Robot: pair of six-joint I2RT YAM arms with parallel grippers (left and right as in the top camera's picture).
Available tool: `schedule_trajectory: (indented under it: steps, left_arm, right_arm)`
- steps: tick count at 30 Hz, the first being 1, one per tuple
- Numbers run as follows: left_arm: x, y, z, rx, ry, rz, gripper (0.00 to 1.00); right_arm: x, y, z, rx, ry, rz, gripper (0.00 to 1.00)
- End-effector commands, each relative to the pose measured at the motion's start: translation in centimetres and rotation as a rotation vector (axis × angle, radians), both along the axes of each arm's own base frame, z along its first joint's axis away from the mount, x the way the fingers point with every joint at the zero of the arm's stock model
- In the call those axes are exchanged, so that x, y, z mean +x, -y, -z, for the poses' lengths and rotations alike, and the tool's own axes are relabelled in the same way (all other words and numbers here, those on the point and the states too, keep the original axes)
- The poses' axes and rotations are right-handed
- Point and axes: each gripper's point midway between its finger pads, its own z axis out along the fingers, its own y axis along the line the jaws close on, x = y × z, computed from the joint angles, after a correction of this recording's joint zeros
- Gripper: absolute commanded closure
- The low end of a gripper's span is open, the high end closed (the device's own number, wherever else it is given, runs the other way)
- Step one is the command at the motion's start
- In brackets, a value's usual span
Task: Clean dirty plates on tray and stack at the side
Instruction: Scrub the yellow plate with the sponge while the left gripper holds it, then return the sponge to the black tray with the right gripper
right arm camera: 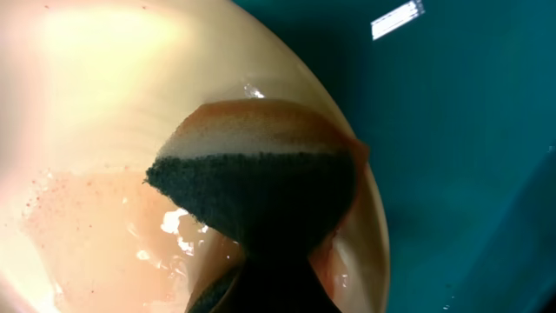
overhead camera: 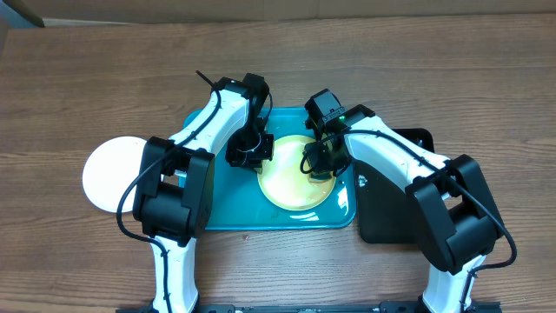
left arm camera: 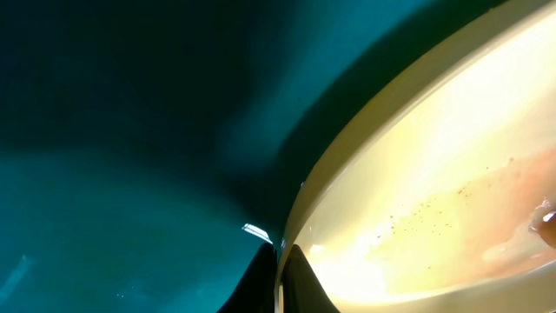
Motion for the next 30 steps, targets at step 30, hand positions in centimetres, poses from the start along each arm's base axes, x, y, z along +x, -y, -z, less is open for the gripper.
schedule_trajectory:
  steps: [30]
  left_arm:
    - [3.0, -4.2, -6.2, 0.111, 0.223, -0.129, 0.96]
  right_arm:
    - [0.9, 14.2, -9.3, 0.022, -0.012, 0.492, 0.96]
